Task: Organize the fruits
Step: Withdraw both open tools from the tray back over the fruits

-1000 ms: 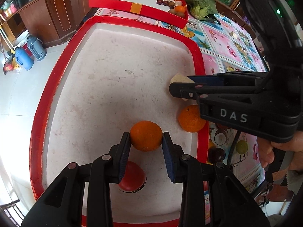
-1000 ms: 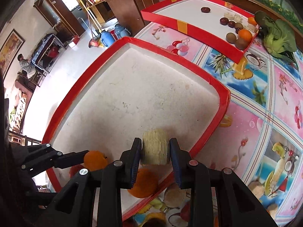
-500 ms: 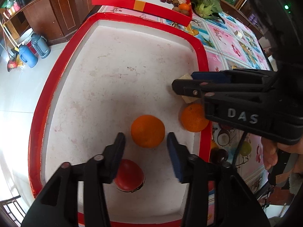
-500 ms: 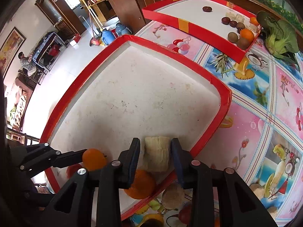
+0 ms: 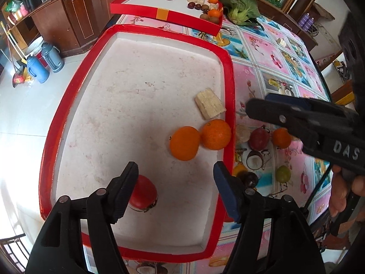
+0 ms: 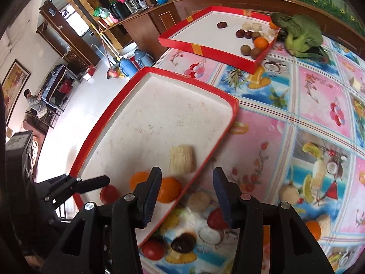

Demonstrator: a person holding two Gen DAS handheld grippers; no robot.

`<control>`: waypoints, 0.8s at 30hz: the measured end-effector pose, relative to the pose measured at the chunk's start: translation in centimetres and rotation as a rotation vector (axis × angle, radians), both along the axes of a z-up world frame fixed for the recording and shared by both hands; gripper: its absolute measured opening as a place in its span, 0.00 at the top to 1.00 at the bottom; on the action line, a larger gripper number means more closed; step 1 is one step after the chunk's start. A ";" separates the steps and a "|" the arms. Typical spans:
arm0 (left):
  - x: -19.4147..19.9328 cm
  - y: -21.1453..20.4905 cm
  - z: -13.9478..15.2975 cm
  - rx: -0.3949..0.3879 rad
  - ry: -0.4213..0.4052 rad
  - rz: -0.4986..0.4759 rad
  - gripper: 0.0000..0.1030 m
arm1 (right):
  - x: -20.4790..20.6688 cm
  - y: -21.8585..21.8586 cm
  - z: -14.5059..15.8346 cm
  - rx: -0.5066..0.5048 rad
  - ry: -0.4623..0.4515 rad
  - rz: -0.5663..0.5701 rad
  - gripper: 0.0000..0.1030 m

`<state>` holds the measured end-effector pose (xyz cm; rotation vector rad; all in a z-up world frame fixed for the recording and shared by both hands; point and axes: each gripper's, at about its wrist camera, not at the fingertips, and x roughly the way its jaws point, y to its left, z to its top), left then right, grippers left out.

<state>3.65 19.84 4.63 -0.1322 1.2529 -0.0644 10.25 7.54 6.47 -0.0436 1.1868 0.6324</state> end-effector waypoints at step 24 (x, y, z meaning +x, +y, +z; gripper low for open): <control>-4.3 -4.9 1.2 -0.033 0.024 -0.022 0.34 | -8.1 -14.1 -0.6 -0.064 0.031 -0.175 0.42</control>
